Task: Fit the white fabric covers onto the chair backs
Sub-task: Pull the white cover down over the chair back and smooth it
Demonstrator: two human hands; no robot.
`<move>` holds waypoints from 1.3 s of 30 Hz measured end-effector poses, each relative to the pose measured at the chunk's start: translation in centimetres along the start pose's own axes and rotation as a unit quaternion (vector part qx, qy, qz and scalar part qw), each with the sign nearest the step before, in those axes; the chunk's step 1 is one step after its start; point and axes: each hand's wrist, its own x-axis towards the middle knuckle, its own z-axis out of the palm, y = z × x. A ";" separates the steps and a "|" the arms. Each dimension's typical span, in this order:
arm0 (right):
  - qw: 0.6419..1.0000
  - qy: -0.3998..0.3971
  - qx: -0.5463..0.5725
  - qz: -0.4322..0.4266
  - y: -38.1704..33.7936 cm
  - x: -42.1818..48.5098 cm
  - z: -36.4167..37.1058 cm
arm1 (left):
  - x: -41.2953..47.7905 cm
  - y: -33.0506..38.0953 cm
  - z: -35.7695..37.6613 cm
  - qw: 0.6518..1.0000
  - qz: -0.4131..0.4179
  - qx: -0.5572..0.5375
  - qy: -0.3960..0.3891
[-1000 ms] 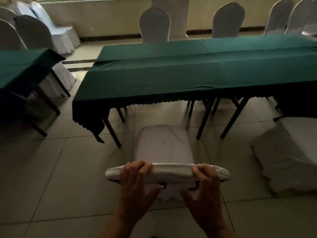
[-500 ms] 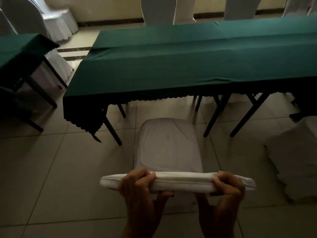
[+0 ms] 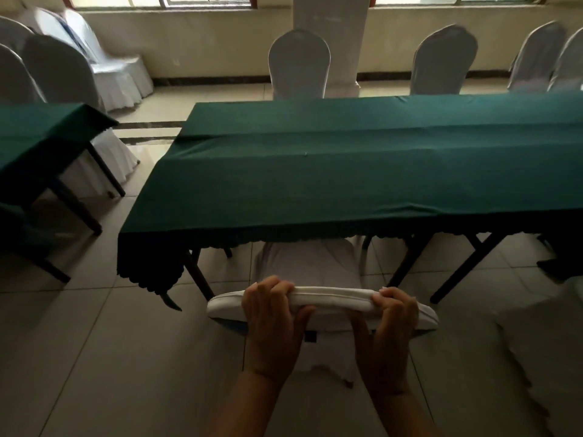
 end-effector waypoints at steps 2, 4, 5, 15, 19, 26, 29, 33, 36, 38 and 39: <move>1.000 -0.006 -0.003 0.002 0.4 1.9 1.5 | 1.9 -1.0 1.1 1.000 -0.010 0.000 -0.011; 1.000 -0.012 0.007 0.003 1.2 4.1 3.0 | 3.9 -2.0 2.6 1.000 -0.013 -0.002 -0.009; 1.000 -0.019 0.009 0.009 1.5 5.2 3.8 | 5.0 -2.4 3.3 1.000 -0.021 -0.003 -0.011; 0.999 -0.029 0.036 0.007 5.5 14.6 10.4 | 14.2 -5.3 8.6 0.999 -0.034 -0.006 -0.019; 0.998 -0.042 0.049 0.009 6.7 17.0 11.9 | 16.4 -5.4 10.1 0.998 -0.054 0.009 -0.022; 0.997 -0.046 0.063 0.003 8.6 19.6 12.7 | 18.2 -5.0 12.6 0.999 -0.051 0.003 -0.002; 0.997 -0.048 0.068 0.000 8.6 20.4 12.9 | 18.9 -5.2 13.3 0.998 -0.056 0.004 -0.001; 0.996 -0.048 0.077 -0.011 9.3 20.8 13.1 | 18.9 -5.6 13.7 0.999 -0.051 0.007 -0.005; 0.995 -0.045 0.085 -0.015 9.2 20.8 12.9 | 19.0 -5.6 13.3 0.998 -0.053 0.004 -0.015; 0.995 -0.056 0.086 -0.013 9.0 20.8 12.4 | 19.1 -5.3 12.6 0.997 -0.063 -0.002 -0.033; 0.994 -0.069 0.082 -0.010 8.9 20.7 12.0 | 19.2 -5.0 12.1 0.996 -0.070 -0.005 -0.047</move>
